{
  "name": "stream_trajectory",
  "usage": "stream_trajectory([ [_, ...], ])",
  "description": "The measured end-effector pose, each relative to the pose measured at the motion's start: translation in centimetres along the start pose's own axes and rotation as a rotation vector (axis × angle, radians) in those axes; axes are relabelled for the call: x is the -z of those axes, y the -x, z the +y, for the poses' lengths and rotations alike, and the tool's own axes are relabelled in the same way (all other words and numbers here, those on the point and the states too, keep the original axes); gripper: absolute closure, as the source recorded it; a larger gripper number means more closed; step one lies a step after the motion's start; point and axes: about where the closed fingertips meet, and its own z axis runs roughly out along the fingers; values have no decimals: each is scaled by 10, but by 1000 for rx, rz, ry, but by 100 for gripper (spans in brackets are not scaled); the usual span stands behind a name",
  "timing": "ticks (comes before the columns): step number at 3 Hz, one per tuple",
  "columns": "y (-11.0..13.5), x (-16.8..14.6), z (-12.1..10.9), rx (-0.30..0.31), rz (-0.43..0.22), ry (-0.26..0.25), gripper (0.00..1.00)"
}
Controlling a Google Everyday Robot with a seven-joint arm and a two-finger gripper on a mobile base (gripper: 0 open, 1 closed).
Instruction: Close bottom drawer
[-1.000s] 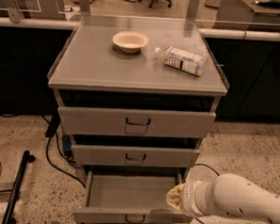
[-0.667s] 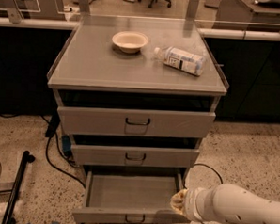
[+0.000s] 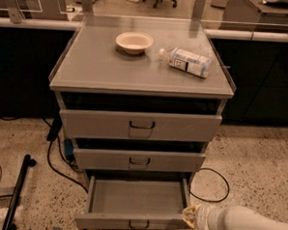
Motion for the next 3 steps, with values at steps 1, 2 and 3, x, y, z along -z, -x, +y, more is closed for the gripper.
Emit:
stream_trajectory([
  [1, -34, -39, 4, -84, -61, 14, 100],
  [2, -33, -44, 7, -87, -60, 23, 100],
  [3, -34, -63, 19, -92, -51, 48, 100],
])
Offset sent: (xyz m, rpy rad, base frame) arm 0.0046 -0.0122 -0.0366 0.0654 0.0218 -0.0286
